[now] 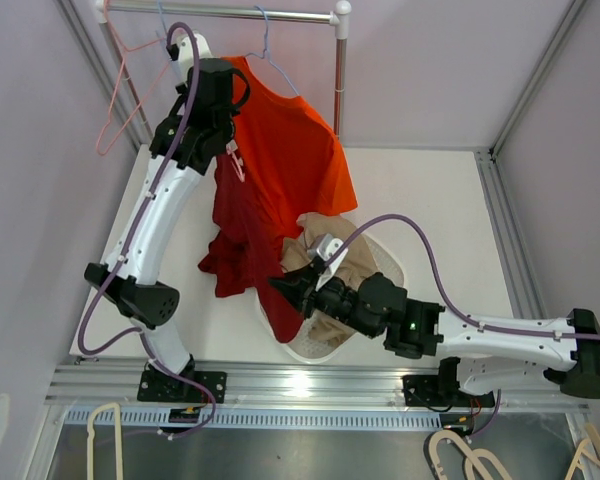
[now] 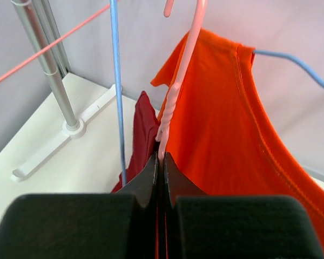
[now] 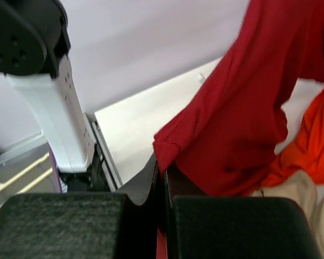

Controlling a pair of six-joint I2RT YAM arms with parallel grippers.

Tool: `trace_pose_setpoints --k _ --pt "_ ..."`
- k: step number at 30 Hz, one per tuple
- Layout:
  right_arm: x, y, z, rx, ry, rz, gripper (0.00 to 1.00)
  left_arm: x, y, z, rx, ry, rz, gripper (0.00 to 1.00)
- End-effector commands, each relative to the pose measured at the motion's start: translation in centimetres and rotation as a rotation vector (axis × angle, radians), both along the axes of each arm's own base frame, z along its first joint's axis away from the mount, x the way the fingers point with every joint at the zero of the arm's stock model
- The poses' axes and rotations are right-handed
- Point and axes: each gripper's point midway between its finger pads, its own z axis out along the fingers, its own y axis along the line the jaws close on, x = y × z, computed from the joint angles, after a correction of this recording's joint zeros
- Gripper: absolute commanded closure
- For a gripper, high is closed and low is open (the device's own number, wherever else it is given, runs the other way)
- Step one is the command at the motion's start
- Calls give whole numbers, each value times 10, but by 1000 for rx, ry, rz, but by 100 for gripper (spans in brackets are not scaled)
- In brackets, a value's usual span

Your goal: Remove the t-shirt from the hanger

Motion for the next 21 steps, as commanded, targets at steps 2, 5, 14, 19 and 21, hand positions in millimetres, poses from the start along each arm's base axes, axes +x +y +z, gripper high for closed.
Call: trace_pose_setpoints --k 2,5,14,19,21 --pt "-20 -18 -3 22 65 27 100 6 18 47 -27 -131 24 99" --pt "-25 -24 -16 15 99 30 100 8 24 50 -26 -140 30 99" --pt "1 -9 -36 -42 102 -78 100 -28 -3 37 -79 -45 -104 99" --pt "49 2 15 7 7 -108 100 -121 -39 58 -179 -64 -351 99" --pt "76 1 24 2 -21 -146 100 -148 -45 49 -199 -21 -413 99"
